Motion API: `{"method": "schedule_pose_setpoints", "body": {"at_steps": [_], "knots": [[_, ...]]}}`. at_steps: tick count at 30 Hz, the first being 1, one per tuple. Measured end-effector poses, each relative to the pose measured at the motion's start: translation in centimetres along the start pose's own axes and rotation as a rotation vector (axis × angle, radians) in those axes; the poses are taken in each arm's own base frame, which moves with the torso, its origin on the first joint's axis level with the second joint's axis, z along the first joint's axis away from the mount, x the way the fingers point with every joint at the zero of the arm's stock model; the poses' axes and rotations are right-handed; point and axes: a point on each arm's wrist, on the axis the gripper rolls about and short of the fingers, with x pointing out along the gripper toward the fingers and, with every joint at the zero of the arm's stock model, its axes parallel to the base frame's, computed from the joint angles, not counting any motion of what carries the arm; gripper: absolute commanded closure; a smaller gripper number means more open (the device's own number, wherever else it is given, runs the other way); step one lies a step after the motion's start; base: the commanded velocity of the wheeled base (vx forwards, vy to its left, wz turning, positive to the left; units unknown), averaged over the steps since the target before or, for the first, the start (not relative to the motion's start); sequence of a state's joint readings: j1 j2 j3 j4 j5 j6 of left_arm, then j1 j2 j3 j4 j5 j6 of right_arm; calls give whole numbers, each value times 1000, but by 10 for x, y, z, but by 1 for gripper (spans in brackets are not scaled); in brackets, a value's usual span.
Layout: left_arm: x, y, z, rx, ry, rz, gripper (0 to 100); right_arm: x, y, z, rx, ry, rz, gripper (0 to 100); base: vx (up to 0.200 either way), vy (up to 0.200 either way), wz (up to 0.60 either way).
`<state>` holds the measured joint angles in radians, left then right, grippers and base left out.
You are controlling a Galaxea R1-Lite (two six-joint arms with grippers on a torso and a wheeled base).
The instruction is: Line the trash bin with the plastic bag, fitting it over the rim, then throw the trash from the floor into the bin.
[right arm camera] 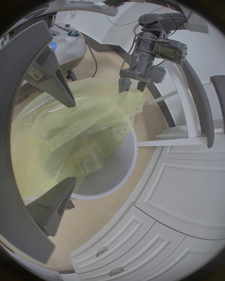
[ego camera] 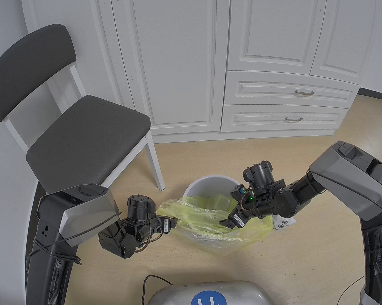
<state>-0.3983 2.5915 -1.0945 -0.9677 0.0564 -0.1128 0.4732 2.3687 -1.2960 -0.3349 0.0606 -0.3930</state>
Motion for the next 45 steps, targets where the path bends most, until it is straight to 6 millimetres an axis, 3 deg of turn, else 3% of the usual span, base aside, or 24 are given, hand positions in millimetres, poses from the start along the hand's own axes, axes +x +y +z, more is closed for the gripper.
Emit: {"method": "schedule_pose_setpoints", "body": {"at_steps": [7,8,13,23,33,39,45], "knots": [[2,0,-3,8,6,0,0,16,-2,-13,16,26,7,0,0,0,0],[3,0,-3,11,6,1,0,19,-2,-14,18,24,6,100,0,0,0],[4,1,-4,15,7,3,0,29,-5,-11,43,-39,-19,100,0,0,0],[5,0,0,12,-36,-3,0,29,-23,15,165,-167,-75,100,0,0,0],[4,-2,6,7,-115,-18,0,47,-47,58,365,-380,-245,100,0,0,0],[7,-4,8,1,-167,-27,0,72,-53,64,416,-487,-307,100,0,0,0],[9,-4,8,0,-189,-31,0,97,-54,50,446,-511,-325,100,0,0,0]]}}
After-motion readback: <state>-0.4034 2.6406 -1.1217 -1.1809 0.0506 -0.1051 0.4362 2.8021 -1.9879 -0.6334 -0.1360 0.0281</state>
